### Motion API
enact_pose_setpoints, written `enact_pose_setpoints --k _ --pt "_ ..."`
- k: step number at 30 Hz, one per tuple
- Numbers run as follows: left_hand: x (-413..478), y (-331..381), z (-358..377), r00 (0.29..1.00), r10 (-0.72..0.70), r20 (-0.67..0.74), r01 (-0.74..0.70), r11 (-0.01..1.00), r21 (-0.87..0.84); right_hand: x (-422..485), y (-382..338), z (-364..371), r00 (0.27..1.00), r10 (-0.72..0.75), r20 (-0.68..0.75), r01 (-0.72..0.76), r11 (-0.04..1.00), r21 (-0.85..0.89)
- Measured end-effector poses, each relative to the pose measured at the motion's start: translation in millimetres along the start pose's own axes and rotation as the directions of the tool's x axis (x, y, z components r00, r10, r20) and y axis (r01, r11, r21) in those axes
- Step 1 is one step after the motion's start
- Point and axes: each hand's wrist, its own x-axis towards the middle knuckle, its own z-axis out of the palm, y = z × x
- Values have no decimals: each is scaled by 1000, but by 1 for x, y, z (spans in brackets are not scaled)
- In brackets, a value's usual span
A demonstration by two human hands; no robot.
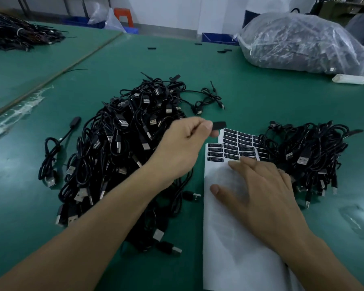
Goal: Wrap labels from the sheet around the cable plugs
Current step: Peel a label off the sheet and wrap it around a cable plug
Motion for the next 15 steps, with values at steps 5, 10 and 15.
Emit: enact_pose_setpoints --k 5,10,15 --pt "-3 -23 16 999 -39 -22 41 996 80 0 -2 0 999 -8 -53 13 995 96" --pt "-7 -28 21 999 -27 -20 30 983 179 -2 -2 -1 981 101 -163 -92 994 65" --pt "-9 -26 22 999 -15 48 -3 933 361 -2 -2 -2 977 159 -145 -144 983 110"
